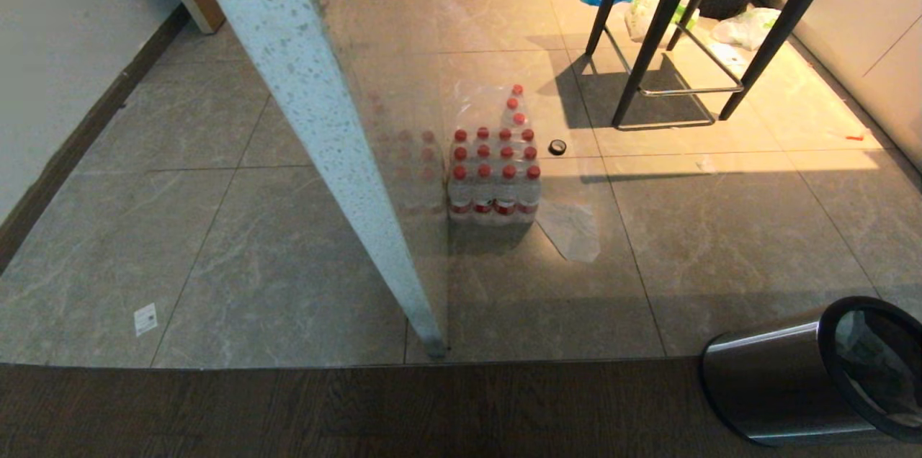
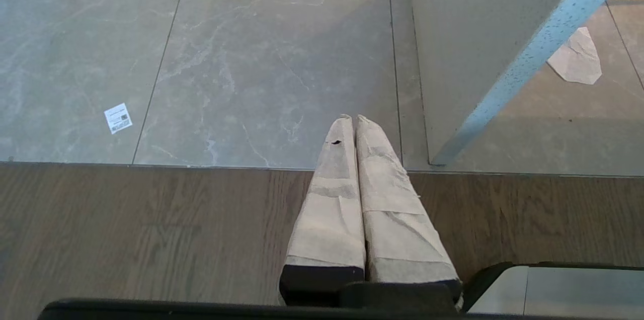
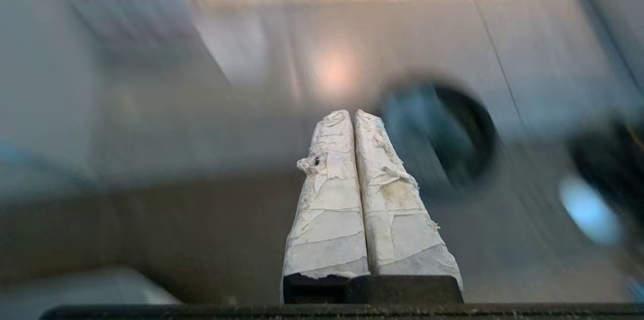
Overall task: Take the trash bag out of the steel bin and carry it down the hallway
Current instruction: Place the outer trash can on the ground
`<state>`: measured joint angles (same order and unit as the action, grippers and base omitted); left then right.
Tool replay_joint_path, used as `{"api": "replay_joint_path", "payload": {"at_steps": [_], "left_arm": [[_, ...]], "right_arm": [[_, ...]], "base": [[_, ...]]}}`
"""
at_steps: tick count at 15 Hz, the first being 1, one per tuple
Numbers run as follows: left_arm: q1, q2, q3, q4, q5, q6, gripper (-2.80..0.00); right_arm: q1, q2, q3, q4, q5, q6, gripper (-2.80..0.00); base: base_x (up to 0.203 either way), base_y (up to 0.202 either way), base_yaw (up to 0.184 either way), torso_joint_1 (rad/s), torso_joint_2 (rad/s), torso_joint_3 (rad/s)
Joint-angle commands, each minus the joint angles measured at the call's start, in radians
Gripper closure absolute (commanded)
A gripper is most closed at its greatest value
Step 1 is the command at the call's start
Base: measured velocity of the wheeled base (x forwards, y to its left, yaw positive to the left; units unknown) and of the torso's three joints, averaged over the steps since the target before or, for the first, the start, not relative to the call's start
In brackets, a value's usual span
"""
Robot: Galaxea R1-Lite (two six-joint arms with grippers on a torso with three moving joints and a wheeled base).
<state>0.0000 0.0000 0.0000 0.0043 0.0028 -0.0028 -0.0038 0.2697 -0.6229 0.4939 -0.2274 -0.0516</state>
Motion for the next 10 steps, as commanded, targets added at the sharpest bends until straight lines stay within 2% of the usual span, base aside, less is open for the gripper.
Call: {"api": "replay_joint_path", "payload": {"at_steps": [1,3,5,7,10], "left_arm": [[0.0,0.0,0.0,0.0,0.0,0.0,0.0],[0.0,0.0,0.0,0.0,0.0,0.0,0.0],[0.0,0.0,0.0,0.0,0.0,0.0,0.0],[0.0,0.0,0.0,0.0,0.0,0.0,0.0],[0.0,0.0,0.0,0.0,0.0,0.0,0.0]], "right_arm": [[0.014,0.24,-0.056,0.106,-0.104,0.011,0.0],[0.017,0.39,-0.052,0.099,-0.135,0.053,0.0],[0.001,0.551,-0.038,0.065,-0.118,0.084,0.0],[-0.081,0.702,-0.031,-0.006,-0.037,0.08,0.0],[-0.247,0.948,-0.062,-0.135,0.15,0.039,0.0]], "base": [[0.0,0.0,0.0,0.0,0.0,0.0],[0.0,0.0,0.0,0.0,0.0,0.0],[0.0,0.0,0.0,0.0,0.0,0.0],[0.0,0.0,0.0,0.0,0.0,0.0],[0.0,0.0,0.0,0.0,0.0,0.0]]}}
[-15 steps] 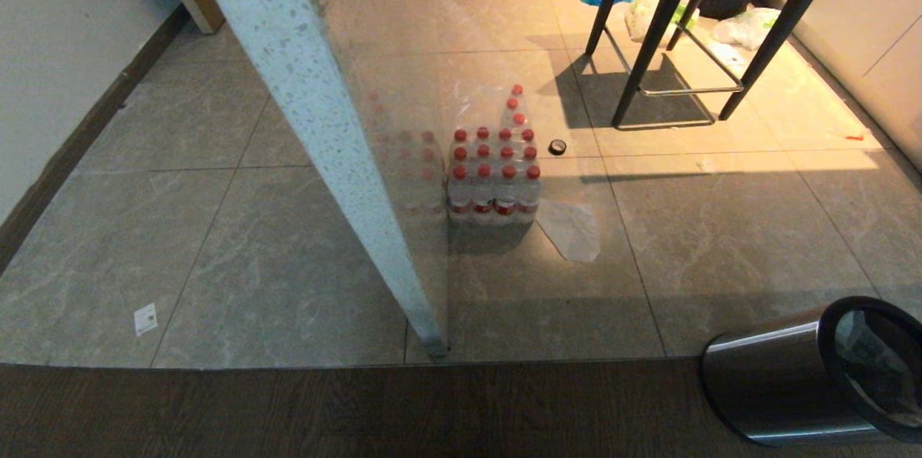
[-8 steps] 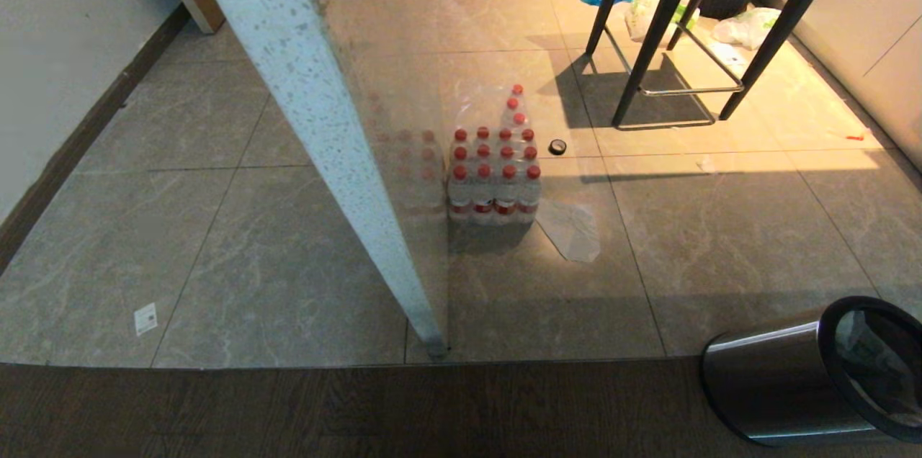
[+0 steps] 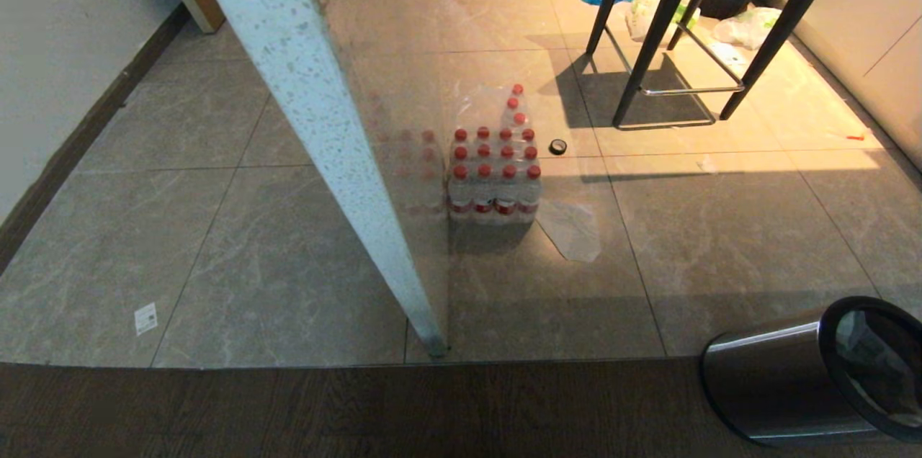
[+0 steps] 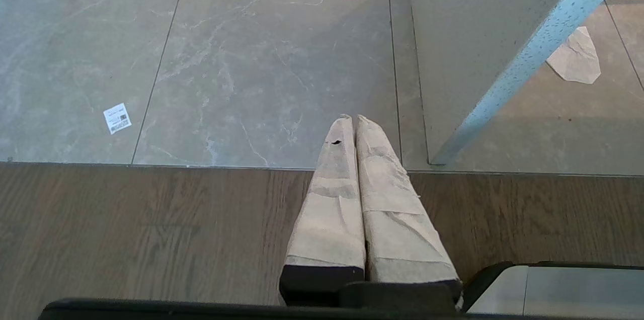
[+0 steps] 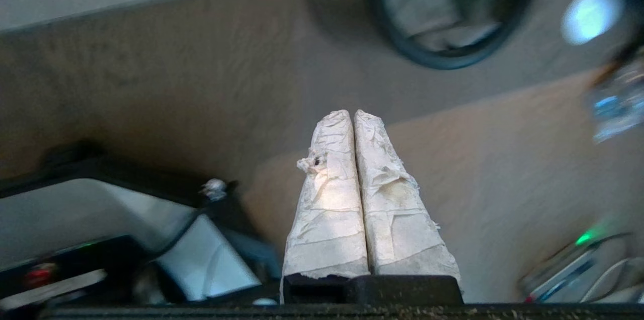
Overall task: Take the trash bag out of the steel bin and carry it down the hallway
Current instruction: Place the outer trash can on the ground
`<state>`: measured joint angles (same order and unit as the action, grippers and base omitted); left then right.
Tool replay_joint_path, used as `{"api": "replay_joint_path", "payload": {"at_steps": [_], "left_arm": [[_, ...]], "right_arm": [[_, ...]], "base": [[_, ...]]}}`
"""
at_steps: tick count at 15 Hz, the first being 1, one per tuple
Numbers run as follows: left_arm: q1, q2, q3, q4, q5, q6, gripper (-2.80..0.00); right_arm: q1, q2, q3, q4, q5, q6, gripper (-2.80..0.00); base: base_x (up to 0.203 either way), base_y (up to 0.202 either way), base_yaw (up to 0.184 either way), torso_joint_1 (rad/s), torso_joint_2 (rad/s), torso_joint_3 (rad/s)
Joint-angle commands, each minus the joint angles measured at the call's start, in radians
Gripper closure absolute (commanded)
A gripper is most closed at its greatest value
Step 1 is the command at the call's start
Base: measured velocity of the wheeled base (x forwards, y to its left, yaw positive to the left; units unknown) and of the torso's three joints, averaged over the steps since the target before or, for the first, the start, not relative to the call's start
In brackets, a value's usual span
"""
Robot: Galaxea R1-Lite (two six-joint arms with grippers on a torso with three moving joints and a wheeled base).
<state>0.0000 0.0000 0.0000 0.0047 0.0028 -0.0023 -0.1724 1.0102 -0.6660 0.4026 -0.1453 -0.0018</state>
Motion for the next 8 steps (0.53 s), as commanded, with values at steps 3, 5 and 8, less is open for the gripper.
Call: {"api": "replay_joint_path", "payload": {"at_steps": [3,5,8], "left_arm": [[0.0,0.0,0.0,0.0,0.0,-0.001,0.0],[0.0,0.0,0.0,0.0,0.0,-0.001,0.0],[0.0,0.0,0.0,0.0,0.0,-0.001,0.0]], "right_arm": [[-0.215,0.46,-0.124,-0.16,0.136,-0.048,0.0],[-0.31,0.61,-0.195,-0.202,0.156,-0.099,-2.8],[-0.418,0.773,-0.241,-0.294,0.167,-0.208,-2.8]], "base": [[0.0,0.0,0.0,0.0,0.0,0.0],[0.0,0.0,0.0,0.0,0.0,0.0],[0.0,0.0,0.0,0.0,0.0,0.0]]}}
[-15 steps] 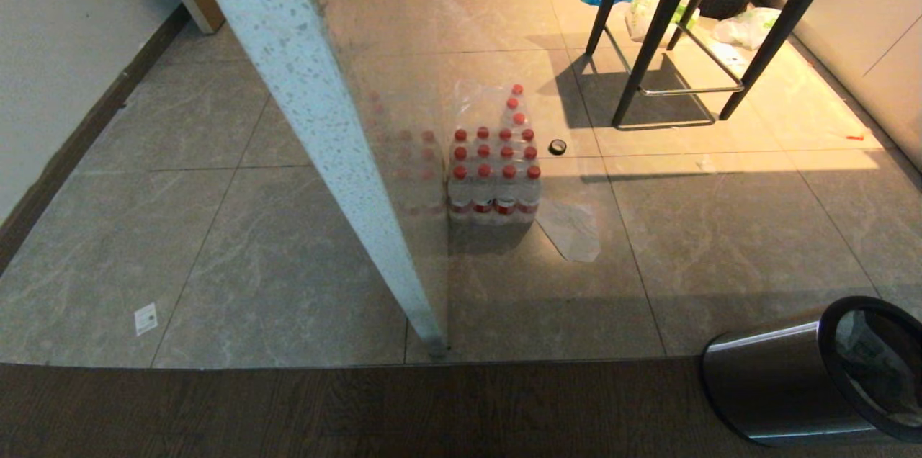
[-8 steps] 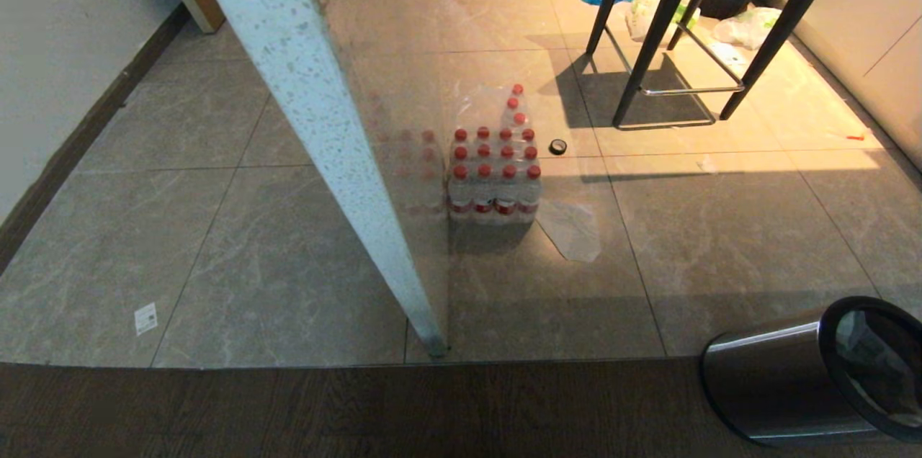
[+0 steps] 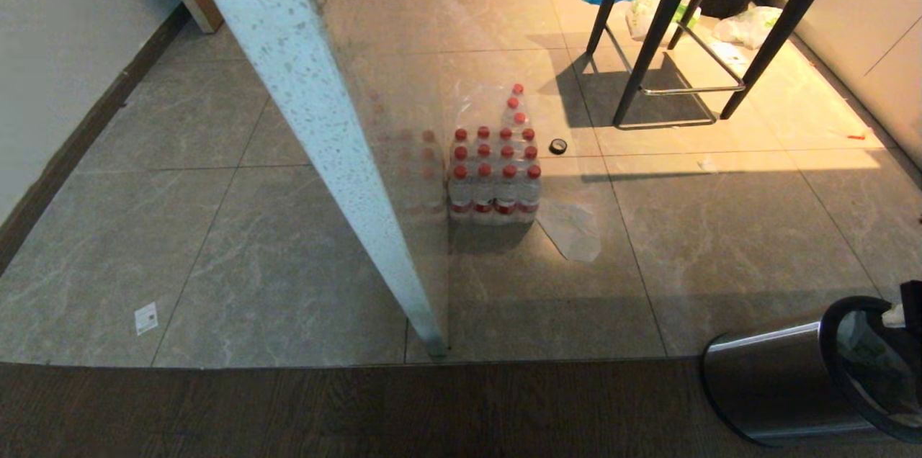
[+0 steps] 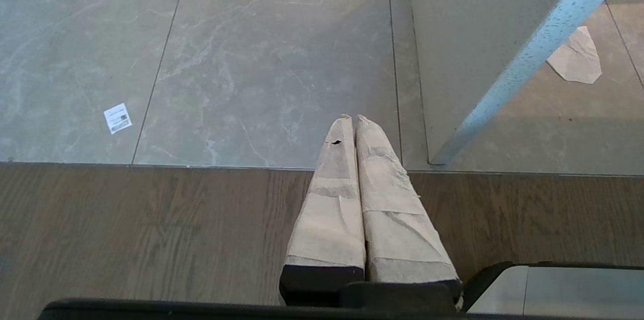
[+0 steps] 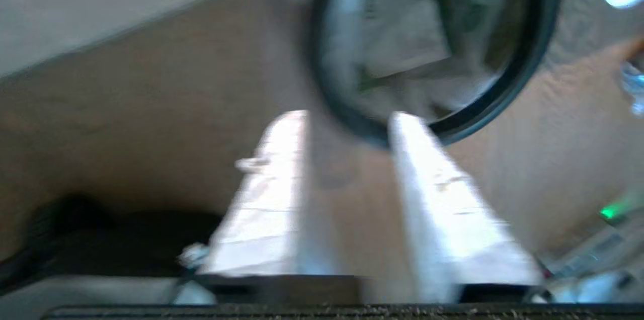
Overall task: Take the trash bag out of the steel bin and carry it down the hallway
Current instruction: Place the outer trash can on the ground
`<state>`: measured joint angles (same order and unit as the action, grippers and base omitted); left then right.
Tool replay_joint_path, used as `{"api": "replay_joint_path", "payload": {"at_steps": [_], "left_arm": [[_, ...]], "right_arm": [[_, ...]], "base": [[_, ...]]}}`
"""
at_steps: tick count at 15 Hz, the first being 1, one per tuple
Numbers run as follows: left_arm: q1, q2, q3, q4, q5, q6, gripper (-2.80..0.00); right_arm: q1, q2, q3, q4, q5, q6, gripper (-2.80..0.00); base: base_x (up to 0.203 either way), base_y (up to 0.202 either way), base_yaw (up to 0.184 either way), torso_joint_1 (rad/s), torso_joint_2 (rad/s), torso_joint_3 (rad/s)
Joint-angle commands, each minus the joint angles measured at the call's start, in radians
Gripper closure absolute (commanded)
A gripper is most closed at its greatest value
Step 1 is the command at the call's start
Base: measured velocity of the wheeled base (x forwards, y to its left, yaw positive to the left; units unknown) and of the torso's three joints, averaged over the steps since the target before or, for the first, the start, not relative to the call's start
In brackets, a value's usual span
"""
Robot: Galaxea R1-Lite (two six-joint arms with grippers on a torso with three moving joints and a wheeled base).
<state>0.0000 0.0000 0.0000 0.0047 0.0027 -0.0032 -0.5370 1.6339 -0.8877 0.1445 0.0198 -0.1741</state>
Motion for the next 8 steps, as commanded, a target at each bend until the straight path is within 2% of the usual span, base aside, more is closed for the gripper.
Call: {"api": "replay_joint_path", "payload": {"at_steps": [1,3,6,8], "left_arm": [[0.0,0.0,0.0,0.0,0.0,0.0,0.0],[0.0,0.0,0.0,0.0,0.0,0.0,0.0],[0.0,0.0,0.0,0.0,0.0,0.0,0.0],[0.0,0.0,0.0,0.0,0.0,0.0,0.0]], "right_arm": [[-0.076,0.186,-0.011,-0.105,0.005,-0.057,-2.8],[-0.093,0.227,0.028,-0.178,0.008,-0.071,-2.8],[-0.087,0.258,0.077,-0.203,0.025,-0.066,-2.8],[-0.086,0.281,0.106,-0.238,0.14,-0.065,-2.8]], "base": [[0.0,0.0,0.0,0.0,0.0,0.0],[0.0,0.0,0.0,0.0,0.0,0.0],[0.0,0.0,0.0,0.0,0.0,0.0],[0.0,0.0,0.0,0.0,0.0,0.0]]}}
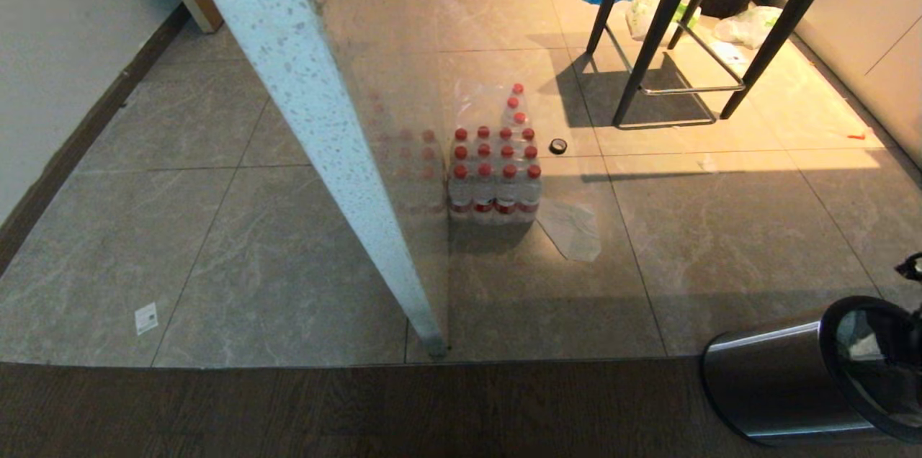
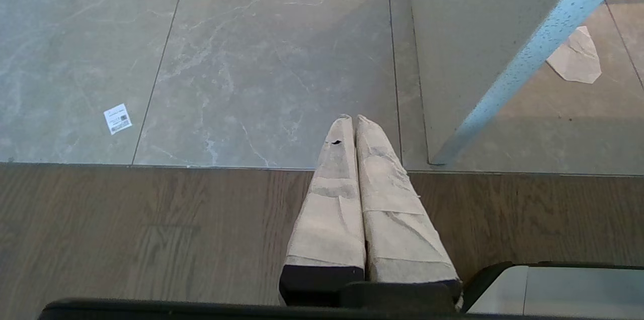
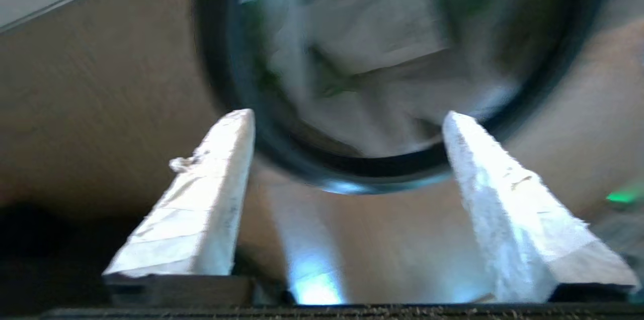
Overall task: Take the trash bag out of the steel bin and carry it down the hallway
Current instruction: Place the outer trash can on the ground
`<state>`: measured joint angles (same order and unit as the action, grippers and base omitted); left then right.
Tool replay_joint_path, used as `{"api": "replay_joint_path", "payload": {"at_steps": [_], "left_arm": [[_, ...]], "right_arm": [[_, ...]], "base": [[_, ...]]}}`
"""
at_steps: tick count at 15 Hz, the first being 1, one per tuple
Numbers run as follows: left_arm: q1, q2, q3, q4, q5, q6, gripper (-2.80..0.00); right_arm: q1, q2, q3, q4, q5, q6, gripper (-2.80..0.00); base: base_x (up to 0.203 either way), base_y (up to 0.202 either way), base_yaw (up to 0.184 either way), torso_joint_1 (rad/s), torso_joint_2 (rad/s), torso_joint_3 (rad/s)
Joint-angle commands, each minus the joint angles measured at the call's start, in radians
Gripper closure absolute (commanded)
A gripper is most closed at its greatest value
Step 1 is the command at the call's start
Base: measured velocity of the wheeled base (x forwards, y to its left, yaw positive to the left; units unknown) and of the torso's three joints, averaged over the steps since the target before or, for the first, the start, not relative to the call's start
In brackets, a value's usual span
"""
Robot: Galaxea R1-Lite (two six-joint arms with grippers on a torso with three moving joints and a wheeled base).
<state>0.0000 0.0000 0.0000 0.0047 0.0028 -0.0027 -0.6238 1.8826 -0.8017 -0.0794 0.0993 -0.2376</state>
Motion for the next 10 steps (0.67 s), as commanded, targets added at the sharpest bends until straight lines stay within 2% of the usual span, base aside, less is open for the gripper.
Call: {"api": "replay_joint_path", "payload": {"at_steps": [1,5,7,10], "left_arm": [[0.0,0.0,0.0,0.0,0.0,0.0,0.0],[0.0,0.0,0.0,0.0,0.0,0.0,0.0],[0.0,0.0,0.0,0.0,0.0,0.0,0.0],[0.0,0.0,0.0,0.0,0.0,0.0,0.0]], "right_arm": [[0.001,0.042,0.026,-0.025,0.088,-0.002,-2.8],[0.007,0.145,-0.016,-0.066,0.227,0.002,-2.8],[0.01,0.212,-0.034,-0.148,0.258,0.001,-2.8],[0.012,0.286,-0.074,-0.201,0.337,0.006,-2.8]], "base": [[0.0,0.0,0.0,0.0,0.0,0.0],[0.0,0.0,0.0,0.0,0.0,0.0],[0.0,0.0,0.0,0.0,0.0,0.0],[0.0,0.0,0.0,0.0,0.0,0.0]]}}
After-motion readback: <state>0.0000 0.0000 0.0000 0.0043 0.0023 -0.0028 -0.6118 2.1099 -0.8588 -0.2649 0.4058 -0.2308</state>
